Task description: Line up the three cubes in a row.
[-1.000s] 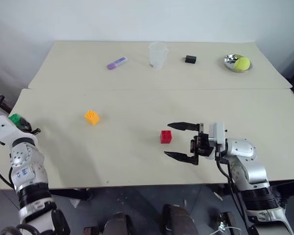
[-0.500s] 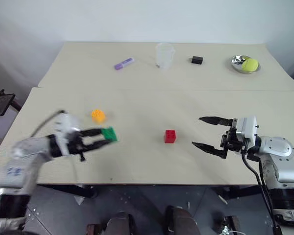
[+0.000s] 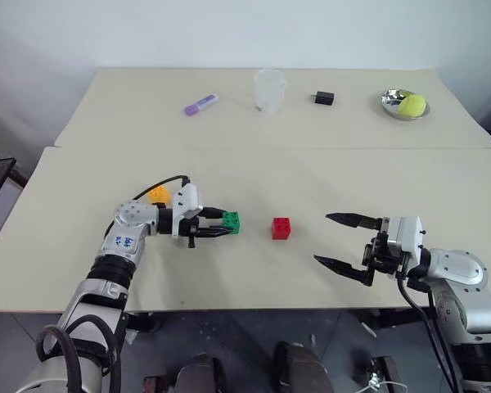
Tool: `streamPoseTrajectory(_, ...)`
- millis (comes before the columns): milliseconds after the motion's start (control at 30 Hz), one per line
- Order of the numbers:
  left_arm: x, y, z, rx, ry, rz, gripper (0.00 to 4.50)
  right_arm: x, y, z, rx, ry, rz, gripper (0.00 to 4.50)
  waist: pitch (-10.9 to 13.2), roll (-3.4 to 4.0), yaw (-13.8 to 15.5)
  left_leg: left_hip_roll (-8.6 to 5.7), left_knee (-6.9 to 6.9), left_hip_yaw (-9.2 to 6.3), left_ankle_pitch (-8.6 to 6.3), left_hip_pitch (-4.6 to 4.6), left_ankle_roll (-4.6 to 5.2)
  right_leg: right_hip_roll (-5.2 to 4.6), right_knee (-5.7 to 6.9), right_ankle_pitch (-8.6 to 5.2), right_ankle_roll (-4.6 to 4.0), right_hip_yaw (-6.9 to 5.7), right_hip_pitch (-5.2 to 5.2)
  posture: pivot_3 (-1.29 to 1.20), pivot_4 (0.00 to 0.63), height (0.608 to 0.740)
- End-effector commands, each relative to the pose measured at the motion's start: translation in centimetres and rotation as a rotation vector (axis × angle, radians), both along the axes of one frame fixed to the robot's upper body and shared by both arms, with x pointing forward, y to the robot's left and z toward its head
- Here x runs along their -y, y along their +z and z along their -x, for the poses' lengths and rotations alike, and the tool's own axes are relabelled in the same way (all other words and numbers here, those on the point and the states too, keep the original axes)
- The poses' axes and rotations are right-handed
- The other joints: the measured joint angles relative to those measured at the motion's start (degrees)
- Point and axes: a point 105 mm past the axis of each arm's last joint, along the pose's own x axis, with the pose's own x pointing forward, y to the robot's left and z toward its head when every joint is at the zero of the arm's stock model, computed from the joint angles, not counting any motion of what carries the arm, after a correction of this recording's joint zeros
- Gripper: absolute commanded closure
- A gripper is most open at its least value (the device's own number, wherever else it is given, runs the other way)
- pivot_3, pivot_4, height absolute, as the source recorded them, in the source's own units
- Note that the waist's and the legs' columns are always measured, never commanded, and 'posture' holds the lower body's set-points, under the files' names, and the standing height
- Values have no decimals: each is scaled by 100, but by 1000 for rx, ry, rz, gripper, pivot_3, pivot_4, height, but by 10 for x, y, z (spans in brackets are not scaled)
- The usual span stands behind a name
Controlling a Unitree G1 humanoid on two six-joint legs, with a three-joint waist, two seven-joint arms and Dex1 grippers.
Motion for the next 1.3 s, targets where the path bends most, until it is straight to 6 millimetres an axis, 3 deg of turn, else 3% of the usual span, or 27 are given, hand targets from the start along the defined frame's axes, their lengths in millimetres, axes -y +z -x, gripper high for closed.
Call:
streamPoseTrajectory(33, 4, -2, 0, -4, -40, -24, 3030, -3, 8, 4, 30, 8, -18, 0, 0, -1, 11, 0, 0, 0, -1, 0, 1, 0, -2, 0, 0, 1, 0, 0, 150, 740)
streamPoseTrajectory(267, 11, -4, -2, 7, -93, -35, 3030, -10, 3, 6, 17, 22, -31, 0, 1, -3, 18, -1, 2, -4, -1, -2, 3, -1, -2, 0, 1, -2, 2, 0, 150, 740)
streamPoseTrajectory(433, 11, 7, -2, 29, -98, 29, 1436, -13, 0, 6, 6, 32, -35, 0, 3, -7, 2, -1, 2, -5, -1, -3, 4, -1, -1, 0, 1, -2, 1, 0, 150, 740)
streamPoseTrajectory(500, -4, 26, 1, 94, -65, 99, 854, -15, 2, 6, 1, 47, -42, 0, 4, -8, -3, 0, 1, -6, -1, -3, 4, -1, -1, 1, 1, -2, 1, 0, 150, 740)
streamPoseTrajectory(600, -33, 37, 20, 147, 14, 133, 35, -18, 6, 4, -12, 62, -69, 0, 5, -11, -123, 3, -3, -11, -1, -2, 3, -1, 11, 1, 1, -1, -6, 0, 150, 740)
streamPoseTrajectory(700, -62, 37, 48, 184, 125, 89, 35, -21, 8, 2, -41, 84, -98, 0, 6, -9, -200, 3, -7, -33, -5, 11, -4, -1, 36, 1, 1, -1, -9, 0, 150, 740)
streamPoseTrajectory(900, -113, 42, 84, 183, 549, 262, 35, -27, 12, -5, -15, 108, -115, 0, 8, -11, -81, 1, 9, -88, -6, 7, 1, -8, 37, 1, 1, 2, -2, 0, 150, 740)
streamPoseTrajectory(1033, -189, 11, 112, 206, 1128, 419, 35, -37, 25, -9, 91, 145, -158, 0, 6, -7, -27, -3, 13, -86, -8, 14, 9, -13, 26, 2, -2, 11, 7, 0, 150, 740)
streamPoseTrajectory(1167, -200, -6, 132, 167, 1255, 437, 35, -37, 27, -11, 102, 152, -152, 0, 5, -17, -5, 0, 7, -88, -12, 12, 3, -10, 34, 2, -2, -1, 0, 0, 150, 740)
streamPoseTrajectory(1300, -194, -5, 124, 140, 1203, 435, 35, -34, 26, -14, 104, 144, -139, 0, 2, -20, 97, -1, 15, -70, -10, 6, 4, -11, 30, -2, -11, -11, 9, 0, 150, 740)
